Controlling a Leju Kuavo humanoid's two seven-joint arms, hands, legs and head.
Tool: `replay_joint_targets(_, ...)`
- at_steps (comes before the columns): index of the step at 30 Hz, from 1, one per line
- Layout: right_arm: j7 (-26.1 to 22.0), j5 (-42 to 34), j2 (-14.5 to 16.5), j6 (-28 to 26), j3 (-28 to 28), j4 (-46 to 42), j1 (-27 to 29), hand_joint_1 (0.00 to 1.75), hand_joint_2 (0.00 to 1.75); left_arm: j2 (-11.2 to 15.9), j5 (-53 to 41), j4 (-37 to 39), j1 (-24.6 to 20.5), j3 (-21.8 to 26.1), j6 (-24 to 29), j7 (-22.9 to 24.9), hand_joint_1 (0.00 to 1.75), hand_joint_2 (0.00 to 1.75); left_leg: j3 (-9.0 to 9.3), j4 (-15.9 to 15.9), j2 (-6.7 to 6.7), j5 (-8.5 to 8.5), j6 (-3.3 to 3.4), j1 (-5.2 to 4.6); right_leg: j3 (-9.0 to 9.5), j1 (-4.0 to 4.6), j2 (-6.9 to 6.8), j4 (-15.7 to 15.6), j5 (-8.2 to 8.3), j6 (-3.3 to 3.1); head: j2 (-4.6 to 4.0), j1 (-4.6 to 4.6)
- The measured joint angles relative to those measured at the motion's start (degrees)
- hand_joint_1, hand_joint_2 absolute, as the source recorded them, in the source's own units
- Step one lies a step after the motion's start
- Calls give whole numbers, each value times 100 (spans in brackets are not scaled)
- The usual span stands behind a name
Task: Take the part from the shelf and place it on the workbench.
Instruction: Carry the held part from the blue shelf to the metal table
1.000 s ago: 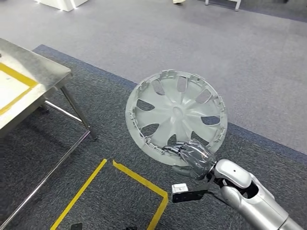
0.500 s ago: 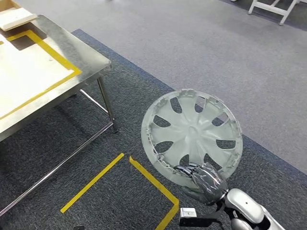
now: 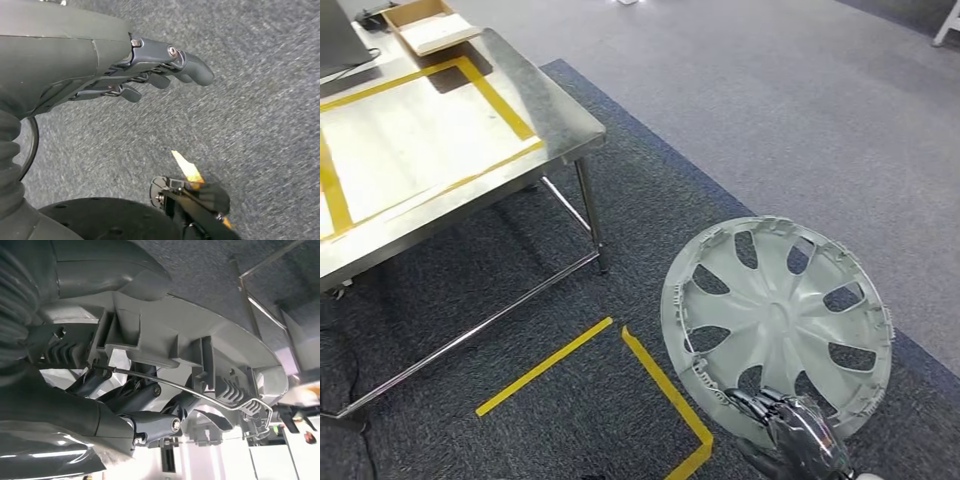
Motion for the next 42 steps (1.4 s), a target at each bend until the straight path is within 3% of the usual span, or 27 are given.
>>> replay_joint_targets(2, 169, 45, -108, -178, -12, -161, 190, 175, 175, 34, -53, 0, 26, 1, -28, 0, 0, 175, 320, -561, 101, 340, 24, 1, 53, 3, -138, 0, -34, 20, 0, -2)
replay_joint_targets(3, 268, 90, -156, -268, -17, -238, 286, 175, 175, 53, -93, 0, 27, 1, -29, 2, 0, 175, 526, -939, 233, 475, 52, -26, 80, 13, -199, 1, -54, 41, 0, -2)
replay_joint_targets(5, 511, 220, -248, -479, -14, -399, 482, 175, 175, 80, -186, 0, 10, -1, -13, 9, 0, 175, 765, -1415, 429, 579, 120, -82, 114, 36, -314, 5, -93, 104, 0, 5)
replay_joint_targets(6, 630, 291, -298, -577, -3, -475, 567, 175, 175, 91, -228, 0, 5, -1, -2, 15, 0, 175, 780, -1475, 448, 555, 147, -110, 128, 43, -372, 2, -104, 139, 0, 6)
replay_joint_targets(8, 843, 424, -409, -721, 31, -624, 695, 175, 175, 95, -294, 0, 21, -2, 12, 30, 0, 175, 792, -1526, 334, 572, 208, -104, 171, 30, -444, -17, -134, 205, 0, 7)
replay_joint_targets(10, 1037, 545, -512, -844, 73, -747, 806, 175, 175, 94, -351, 0, 34, -5, 13, 45, 0, 175, 839, -1588, 220, 603, 273, -64, 115, 13, -228, 157, -288, 253, -1, 30)
replay_joint_targets(12, 1226, 667, -599, -976, 114, -828, 895, 175, 175, 93, -398, 0, 23, -9, -3, 62, 0, 175, 854, -1607, 104, 619, 315, -43, -209, 7, 101, 798, -612, 274, -2, 69)
replay_joint_targets(14, 1386, 755, -697, -1098, 153, -893, 956, 175, 175, 99, -434, 0, 14, -11, -36, 74, 0, 175, 856, -1604, -27, 618, 333, -48, -591, 9, 215, 1465, -810, 286, -2, 82)
replay_joint_targets(15, 1443, 777, -750, -1146, 169, -923, 982, 175, 175, 106, -445, 0, 15, -11, -53, 76, 0, 175, 862, -1602, -96, 616, 336, -51, -675, 9, 228, 1551, -751, 288, -2, 81)
replay_joint_targets(16, 1490, 788, -804, -1181, 187, -953, 1004, 175, 175, 116, -454, 0, 15, -10, -68, 78, 0, 175, 872, -1600, -168, 613, 333, -50, -646, 6, 239, 1402, -580, 288, -2, 81)
replay_joint_targets(17, 1521, 793, -854, -1201, 200, -980, 1022, 175, 175, 125, -458, 0, 15, -11, -79, 79, 0, 175, 884, -1597, -239, 609, 326, -47, -521, -2, 275, 1068, -343, 287, -2, 81)
replay_joint_targets(19, 1546, 801, -930, -1224, 221, -1025, 1043, 175, 175, 138, -462, 0, 10, -12, -90, 79, 0, 175, 881, -1572, -369, 591, 286, -48, -202, -35, 514, 325, -30, 282, -2, 84)
replay_joint_targets(21, 1551, 809, -974, -1245, 237, -1059, 1067, 175, 175, 149, -464, 0, 0, -13, -92, 79, 0, 175, 832, -1547, -494, 594, 219, -46, -44, -49, 683, 21, 0, 257, -2, 86)
replay_joint_targets(23, 1559, 811, -1013, -1257, 252, -1087, 1093, 175, 175, 164, -466, 0, 2, -13, -92, 80, 0, 175, 793, -1554, -620, 618, 156, -25, -14, -46, 592, 6, 6, 193, -2, 87)
replay_joint_targets(24, 1564, 811, -1034, -1258, 257, -1099, 1098, 175, 175, 171, -466, 0, 9, -13, -92, 81, 0, 175, 774, -1521, -590, 593, 128, -19, -2, -48, 525, -6, 14, 157, -2, 85)
replay_joint_targets(26, 1577, 811, -1064, -1262, 261, -1121, 1113, 175, 175, 181, -467, 0, 9, -13, -92, 81, 0, 175, 609, -1154, -348, 366, 65, -9, 23, -58, 378, -30, 21, 82, -2, 65)
replay_joint_targets(28, 1619, 825, -1085, -1286, 263, -1137, 1136, 175, 175, 182, -474, 0, -3, -13, -100, 79, 0, 175, 245, -370, -67, -22, 9, 3, 38, -38, 219, -33, 4, 39, -2, 45)
replay_joint_targets(30, 1698, 871, -1111, -1339, 269, -1153, 1170, 175, 175, 189, -483, 0, -1, -13, -121, 76, 0, 175, -9, 170, 4, -186, -7, 15, 55, -19, 63, -32, -15, 25, -2, 45)
replay_joint_targets(31, 1720, 890, -1125, -1367, 274, -1163, 1181, 175, 175, 196, -468, 0, 5, -12, -132, 72, 0, 175, 11, 135, 9, -98, 5, 15, 69, -8, 3, -32, -26, 24, -2, 45)
replay_joint_targets(32, 1673, 864, -1132, -1386, 289, -1167, 1144, 175, 175, 202, -429, 0, 8, -7, -128, 79, 0, 175, 145, -126, 13, 84, 31, 11, 85, 3, -42, -32, -37, 27, -2, 47)
replay_joint_targets(34, 1264, 649, -1073, -1395, 353, -1073, 830, 175, 175, 185, -328, 0, -34, 27, -55, 172, 0, 175, 570, -950, 55, 475, 123, -17, 106, 32, -80, -31, -49, 40, -2, 53)
replay_joint_targets(35, 930, 500, -981, -1392, 386, -963, 586, 175, 175, 161, -295, 0, -90, 51, 4, 248, 0, 175, 731, -1277, 85, 572, 163, -36, 100, 41, -86, -30, -47, 55, -2, 52)
replay_joint_targets(36, 569, 378, -835, -1392, 405, -828, 351, 175, 175, 134, -281, -1, -164, 78, 61, 326, 0, 175, 814, -1464, 110, 601, 193, -56, 89, 46, -92, -31, -41, 80, -2, 54)
replay_joint_targets(39, -208, 232, -375, -1399, 382, -541, -77, 175, 175, 61, -258, -2, -318, 155, 134, 425, 0, 175, 845, -1596, 94, 603, 234, -71, 85, 21, -115, -52, -40, 184, -2, 49)
replay_joint_targets(41, -463, 182, -164, -1388, 347, -429, -252, 175, 175, 27, -229, -3, -347, 203, 132, 427, 0, 175, 890, -1677, 77, 645, 274, -37, -4, 11, 16, 134, -177, 234, -2, 82)
replay_joint_targets(42, -559, 152, -51, -1364, 331, -373, -329, 175, 175, 19, -218, -3, -363, 224, 126, 425, 0, 175, 904, -1699, 72, 660, 287, -23, -149, 6, 104, 408, -324, 248, -2, 104)
